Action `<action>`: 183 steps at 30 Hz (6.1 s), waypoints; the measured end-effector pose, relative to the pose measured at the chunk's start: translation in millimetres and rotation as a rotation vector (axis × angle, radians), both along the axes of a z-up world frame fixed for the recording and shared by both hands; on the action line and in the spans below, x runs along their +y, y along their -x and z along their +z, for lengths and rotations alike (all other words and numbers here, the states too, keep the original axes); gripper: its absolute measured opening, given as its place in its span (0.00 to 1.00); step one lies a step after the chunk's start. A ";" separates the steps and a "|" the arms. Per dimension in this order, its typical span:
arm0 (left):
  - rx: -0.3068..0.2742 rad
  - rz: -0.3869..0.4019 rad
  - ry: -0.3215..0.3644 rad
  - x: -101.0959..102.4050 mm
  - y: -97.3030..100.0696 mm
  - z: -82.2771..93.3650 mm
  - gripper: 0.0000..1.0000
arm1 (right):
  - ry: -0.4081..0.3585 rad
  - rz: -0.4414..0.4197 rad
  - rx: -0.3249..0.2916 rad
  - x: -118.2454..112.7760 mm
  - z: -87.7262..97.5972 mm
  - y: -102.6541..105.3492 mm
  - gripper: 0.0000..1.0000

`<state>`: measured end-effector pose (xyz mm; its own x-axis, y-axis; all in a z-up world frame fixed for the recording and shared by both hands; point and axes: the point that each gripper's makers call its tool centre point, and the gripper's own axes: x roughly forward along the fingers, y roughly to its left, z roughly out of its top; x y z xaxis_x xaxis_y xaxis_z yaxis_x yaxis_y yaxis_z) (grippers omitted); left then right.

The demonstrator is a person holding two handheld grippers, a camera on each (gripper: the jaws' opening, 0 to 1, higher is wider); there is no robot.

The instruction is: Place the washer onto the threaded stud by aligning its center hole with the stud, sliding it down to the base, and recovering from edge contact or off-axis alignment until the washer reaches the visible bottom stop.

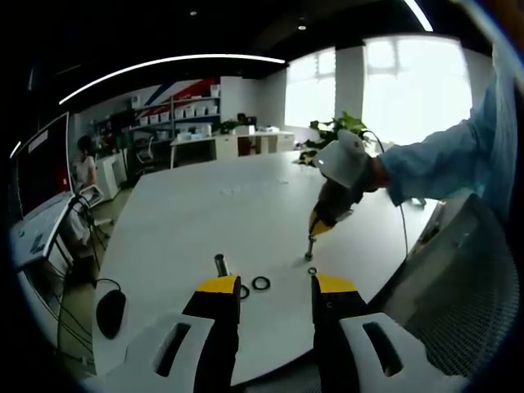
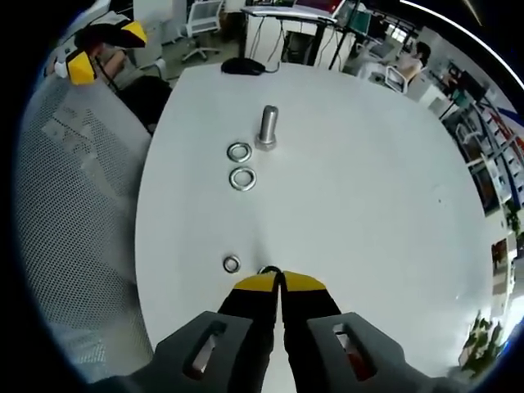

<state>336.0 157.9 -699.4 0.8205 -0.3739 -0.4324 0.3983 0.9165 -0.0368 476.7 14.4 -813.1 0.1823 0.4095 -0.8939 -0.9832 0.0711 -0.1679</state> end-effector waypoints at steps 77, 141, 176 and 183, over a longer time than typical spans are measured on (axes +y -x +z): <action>-0.002 -0.004 0.000 -0.8 0.0 0.2 0.32 | -0.060 -0.011 0.037 7.5 5.5 18.0 0.08; 0.019 0.006 0.012 1.1 -1.5 -2.8 0.32 | 0.047 0.016 0.177 8.2 -63.9 44.5 0.18; 0.035 0.007 0.010 1.3 -1.1 -5.6 0.32 | -0.029 0.014 0.144 16.5 -38.5 42.1 0.15; 0.029 0.005 0.009 1.2 -1.1 -4.7 0.32 | -0.038 0.013 0.140 12.1 -30.1 44.0 0.15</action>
